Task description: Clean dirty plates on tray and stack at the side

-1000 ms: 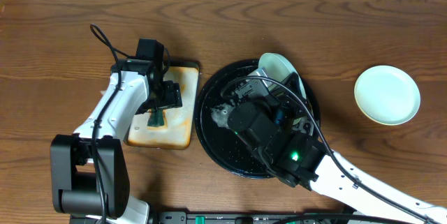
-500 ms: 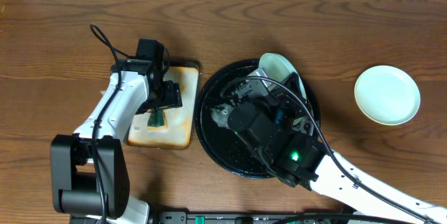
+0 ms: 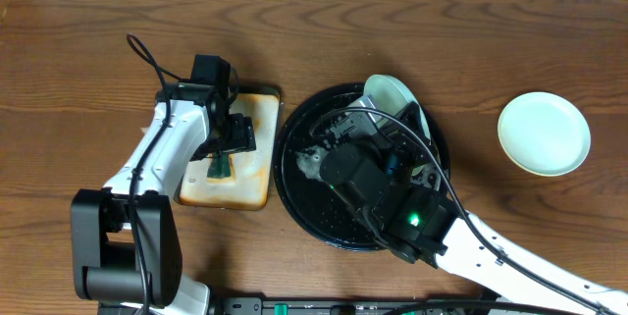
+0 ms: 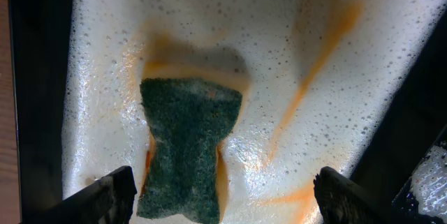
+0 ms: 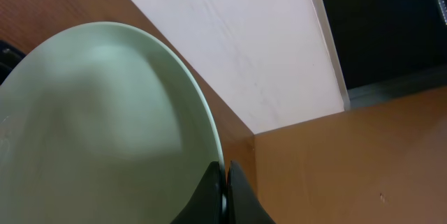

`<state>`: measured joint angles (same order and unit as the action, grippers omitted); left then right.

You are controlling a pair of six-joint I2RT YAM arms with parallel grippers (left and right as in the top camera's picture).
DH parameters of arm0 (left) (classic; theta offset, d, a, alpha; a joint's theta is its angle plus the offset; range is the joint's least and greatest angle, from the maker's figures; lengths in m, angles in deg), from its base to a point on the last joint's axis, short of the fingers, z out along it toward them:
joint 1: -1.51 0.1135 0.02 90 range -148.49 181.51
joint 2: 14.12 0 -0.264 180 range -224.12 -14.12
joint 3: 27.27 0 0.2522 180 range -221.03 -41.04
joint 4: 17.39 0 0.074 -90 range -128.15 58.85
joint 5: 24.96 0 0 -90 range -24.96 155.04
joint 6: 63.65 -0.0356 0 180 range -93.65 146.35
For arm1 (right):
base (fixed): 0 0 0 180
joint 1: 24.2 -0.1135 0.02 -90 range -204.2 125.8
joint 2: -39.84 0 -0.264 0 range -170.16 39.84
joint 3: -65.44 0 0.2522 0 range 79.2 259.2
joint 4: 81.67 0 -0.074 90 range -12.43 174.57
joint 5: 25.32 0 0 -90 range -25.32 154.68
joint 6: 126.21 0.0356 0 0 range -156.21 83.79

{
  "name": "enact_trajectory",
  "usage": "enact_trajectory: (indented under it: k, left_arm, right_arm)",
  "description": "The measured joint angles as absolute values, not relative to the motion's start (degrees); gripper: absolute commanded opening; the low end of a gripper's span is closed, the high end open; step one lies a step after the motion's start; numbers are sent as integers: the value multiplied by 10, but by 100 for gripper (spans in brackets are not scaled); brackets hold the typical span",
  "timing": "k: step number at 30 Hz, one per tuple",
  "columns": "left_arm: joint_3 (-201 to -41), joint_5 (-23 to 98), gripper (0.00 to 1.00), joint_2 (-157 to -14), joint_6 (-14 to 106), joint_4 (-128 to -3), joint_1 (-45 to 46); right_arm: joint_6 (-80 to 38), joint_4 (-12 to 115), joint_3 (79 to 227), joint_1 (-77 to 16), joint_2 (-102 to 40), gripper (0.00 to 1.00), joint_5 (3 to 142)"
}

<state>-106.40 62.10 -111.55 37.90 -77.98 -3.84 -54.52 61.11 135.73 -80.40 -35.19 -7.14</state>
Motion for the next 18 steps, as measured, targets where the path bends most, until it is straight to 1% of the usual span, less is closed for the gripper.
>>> enact_trajectory:
  k: [7,12,18]
  left_arm:
    - [-1064,621,84,-1115,379,-780,-38]
    - [-1064,621,83,-1115,379,-780,-38]
    - [-1064,621,83,-1115,379,-780,-38]
  right_arm:
    - [-545,611,1357,-804,-352,1,-71]
    - [-521,586,1357,-804,-351,1,-53]
    - [-501,593,1357,-802,-351,1,-66]
